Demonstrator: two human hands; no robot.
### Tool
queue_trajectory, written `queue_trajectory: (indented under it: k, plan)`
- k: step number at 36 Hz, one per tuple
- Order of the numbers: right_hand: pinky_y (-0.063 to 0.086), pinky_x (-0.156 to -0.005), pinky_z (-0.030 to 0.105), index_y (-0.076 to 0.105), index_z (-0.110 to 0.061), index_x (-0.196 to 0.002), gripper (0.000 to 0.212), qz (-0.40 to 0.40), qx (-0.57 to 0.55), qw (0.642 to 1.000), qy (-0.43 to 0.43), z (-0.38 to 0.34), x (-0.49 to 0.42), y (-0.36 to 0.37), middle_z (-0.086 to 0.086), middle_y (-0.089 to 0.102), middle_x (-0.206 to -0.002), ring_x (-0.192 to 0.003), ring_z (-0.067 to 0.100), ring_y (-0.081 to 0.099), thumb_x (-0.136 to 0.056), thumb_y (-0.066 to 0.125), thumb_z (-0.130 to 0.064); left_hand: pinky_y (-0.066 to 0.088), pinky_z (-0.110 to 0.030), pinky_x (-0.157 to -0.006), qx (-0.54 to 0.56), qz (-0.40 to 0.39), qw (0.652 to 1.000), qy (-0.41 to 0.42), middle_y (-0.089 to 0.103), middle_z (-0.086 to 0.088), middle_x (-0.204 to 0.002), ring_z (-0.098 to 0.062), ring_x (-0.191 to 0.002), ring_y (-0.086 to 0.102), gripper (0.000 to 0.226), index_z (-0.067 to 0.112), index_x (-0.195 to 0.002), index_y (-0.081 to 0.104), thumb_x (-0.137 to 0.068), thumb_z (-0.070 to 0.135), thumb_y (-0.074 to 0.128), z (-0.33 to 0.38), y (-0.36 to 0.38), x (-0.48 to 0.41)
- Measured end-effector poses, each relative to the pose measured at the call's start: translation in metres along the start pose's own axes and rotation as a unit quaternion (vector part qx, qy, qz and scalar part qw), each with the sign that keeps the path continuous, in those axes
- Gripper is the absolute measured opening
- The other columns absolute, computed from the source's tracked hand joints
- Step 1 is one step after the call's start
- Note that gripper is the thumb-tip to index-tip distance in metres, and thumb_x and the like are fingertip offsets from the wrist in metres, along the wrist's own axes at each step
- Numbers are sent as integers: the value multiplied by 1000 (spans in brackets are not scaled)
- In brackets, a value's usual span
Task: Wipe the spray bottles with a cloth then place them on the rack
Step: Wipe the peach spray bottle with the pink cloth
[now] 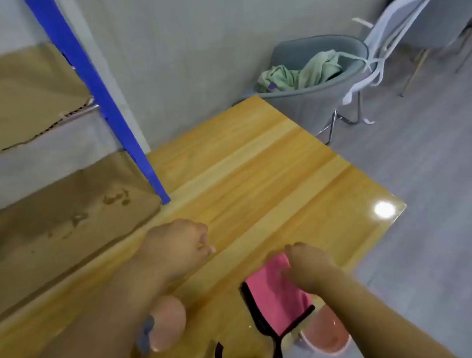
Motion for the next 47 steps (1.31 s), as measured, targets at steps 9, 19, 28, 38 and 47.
queue_trajectory:
  k: [9,19,28,38,47]
  plan:
    - [51,-89,36,29,-1,-140,70,-42,-91,993,66,6,-22,32,12,52,-128,-113,27,58,-90,63,-36,47,-30,-71,3,-12,1000,-29,52,11,-88,-13,-86,54,25,32,-79,45,-91,54,45,8,16,-10]
    - [52,-79,31,56,-8,-120,50,29,-275,958,80,15,-26,19,5,64,-105,-91,19,58,-79,76,-27,35,-27,-60,-23,13,998,-49,53,11,-90,-12,-85,53,25,32,-93,52,-92,55,42,-4,10,5]
    - [38,-57,26,58,-16,-102,25,242,-316,917,8,-5,-1,-32,-11,51,-77,-78,20,55,-81,71,-15,43,-28,-67,-12,92,993,-66,58,11,-101,-12,-90,56,25,32,-99,55,-92,53,44,-23,-12,39]
    - [46,-75,29,59,-22,-119,30,163,-54,978,-122,-53,17,19,2,56,-117,-101,23,60,-89,58,-20,48,-29,-74,-22,164,986,-34,49,14,-90,-12,-92,58,30,32,-97,57,-89,57,42,-30,-16,84]
    - [27,-112,42,52,-37,-129,50,60,124,960,-242,-66,0,76,-7,32,-147,-136,23,24,-81,67,-35,49,-30,-74,-77,231,970,-15,56,11,-99,-15,-94,58,30,32,-99,56,-89,57,42,-39,6,105]
Point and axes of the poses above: each hand's wrist, its own x-axis away from the middle knuckle, its own y-axis out of the palm, z = x × y, the point moved 2 cm from there along -x, towards the middle knuckle
